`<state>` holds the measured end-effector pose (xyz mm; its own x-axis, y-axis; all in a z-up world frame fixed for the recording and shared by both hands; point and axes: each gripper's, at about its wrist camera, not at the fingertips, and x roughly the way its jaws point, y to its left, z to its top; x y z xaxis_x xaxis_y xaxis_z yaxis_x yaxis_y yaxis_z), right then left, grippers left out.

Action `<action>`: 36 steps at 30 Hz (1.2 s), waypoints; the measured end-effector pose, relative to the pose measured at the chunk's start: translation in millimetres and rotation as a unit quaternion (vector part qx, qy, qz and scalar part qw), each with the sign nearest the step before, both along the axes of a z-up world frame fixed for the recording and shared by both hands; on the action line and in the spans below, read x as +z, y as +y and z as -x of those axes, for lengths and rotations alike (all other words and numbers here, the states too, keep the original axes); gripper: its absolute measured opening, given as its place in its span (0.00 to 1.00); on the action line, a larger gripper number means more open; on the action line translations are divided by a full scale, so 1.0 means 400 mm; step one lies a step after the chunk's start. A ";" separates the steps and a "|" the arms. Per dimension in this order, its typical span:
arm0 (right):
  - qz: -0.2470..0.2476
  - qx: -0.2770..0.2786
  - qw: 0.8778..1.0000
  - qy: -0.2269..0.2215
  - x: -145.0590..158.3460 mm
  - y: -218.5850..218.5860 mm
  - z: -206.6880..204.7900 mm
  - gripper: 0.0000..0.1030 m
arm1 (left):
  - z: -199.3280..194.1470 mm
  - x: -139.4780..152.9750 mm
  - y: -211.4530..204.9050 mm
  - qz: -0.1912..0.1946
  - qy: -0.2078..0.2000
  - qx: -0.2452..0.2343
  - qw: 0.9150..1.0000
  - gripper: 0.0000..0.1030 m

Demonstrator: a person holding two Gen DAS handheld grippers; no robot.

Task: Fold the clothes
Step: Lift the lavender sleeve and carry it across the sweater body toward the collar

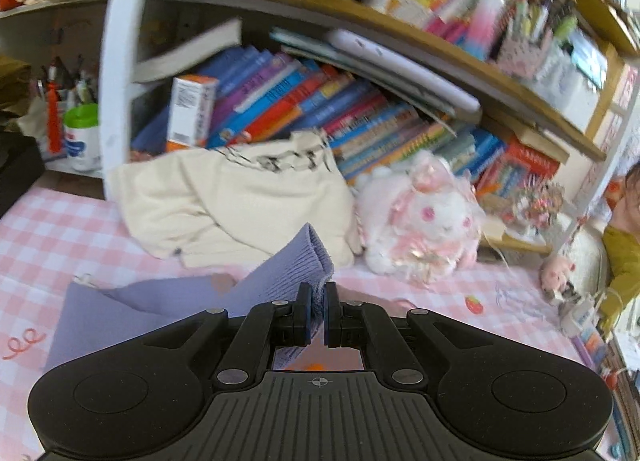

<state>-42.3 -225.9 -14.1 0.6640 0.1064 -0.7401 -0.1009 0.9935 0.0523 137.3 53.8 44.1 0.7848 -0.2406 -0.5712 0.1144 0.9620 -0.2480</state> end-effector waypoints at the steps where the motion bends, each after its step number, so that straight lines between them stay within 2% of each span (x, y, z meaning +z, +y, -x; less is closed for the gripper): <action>1: -0.009 -0.002 1.000 -0.003 0.004 -0.009 -0.005 0.85 | -0.007 -0.005 -0.018 -0.004 0.008 -0.006 1.000 0.04; 6: -0.065 -0.009 0.998 -0.023 0.020 -0.036 -0.019 0.85 | -0.024 -0.024 -0.135 -0.058 0.035 -0.058 0.996 0.04; 11: -0.061 -0.005 0.997 -0.038 0.026 -0.038 -0.015 0.85 | -0.039 -0.046 -0.230 -0.100 0.059 -0.099 0.988 0.04; 15: -0.071 -0.035 0.996 -0.042 0.024 -0.066 -0.006 0.85 | -0.054 -0.065 -0.271 -0.107 0.083 -0.120 0.983 0.04; 18: -0.092 -0.070 0.993 -0.041 0.020 -0.095 0.005 0.85 | -0.053 -0.082 -0.290 -0.128 0.085 -0.134 0.979 0.04; 21: -0.111 -0.097 0.988 -0.037 0.016 -0.111 0.021 0.85 | -0.051 -0.094 -0.290 -0.133 0.087 -0.137 0.978 0.04; 27: -0.112 -0.115 0.986 -0.037 0.025 -0.101 0.053 0.85 | -0.053 -0.108 -0.297 -0.140 0.088 -0.150 0.975 0.04; 33: -0.113 -0.137 0.983 -0.038 0.042 -0.101 0.073 0.85 | -0.050 -0.134 -0.323 -0.164 0.100 -0.179 0.965 0.04; 36: -0.110 -0.141 0.983 -0.036 0.045 -0.095 0.088 0.85 | -0.049 -0.146 -0.329 -0.161 0.107 -0.178 0.965 0.04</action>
<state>-77.6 -263.8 4.0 0.7395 0.0629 -0.6703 0.1650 0.9483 0.2710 157.1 -77.9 -14.1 0.5415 -0.2563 -0.8007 0.4316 0.9021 0.0031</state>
